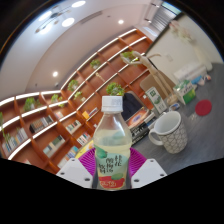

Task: Pour water

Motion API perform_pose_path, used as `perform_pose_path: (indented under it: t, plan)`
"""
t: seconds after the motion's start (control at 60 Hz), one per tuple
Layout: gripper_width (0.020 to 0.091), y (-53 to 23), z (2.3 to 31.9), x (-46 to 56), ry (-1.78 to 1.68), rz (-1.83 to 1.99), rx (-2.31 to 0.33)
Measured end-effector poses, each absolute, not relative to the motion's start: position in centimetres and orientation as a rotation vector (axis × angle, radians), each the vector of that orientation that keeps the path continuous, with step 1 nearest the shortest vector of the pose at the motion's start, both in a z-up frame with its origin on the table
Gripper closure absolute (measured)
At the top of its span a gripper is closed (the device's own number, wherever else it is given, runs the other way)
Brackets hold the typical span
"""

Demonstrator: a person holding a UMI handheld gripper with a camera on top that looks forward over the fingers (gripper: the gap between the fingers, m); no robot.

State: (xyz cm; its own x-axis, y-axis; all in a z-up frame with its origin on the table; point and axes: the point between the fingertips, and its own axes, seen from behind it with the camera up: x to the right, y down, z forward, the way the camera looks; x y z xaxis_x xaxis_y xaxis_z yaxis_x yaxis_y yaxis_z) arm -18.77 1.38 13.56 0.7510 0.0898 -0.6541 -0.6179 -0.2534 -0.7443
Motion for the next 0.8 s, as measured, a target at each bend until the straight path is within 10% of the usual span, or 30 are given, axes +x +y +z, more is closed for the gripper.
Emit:
perform_pose_path:
  t: [0.8]
  plan:
    - [0.0716, 7.7, 17.4, -14.6, 1.501, 1.725, -0.991]
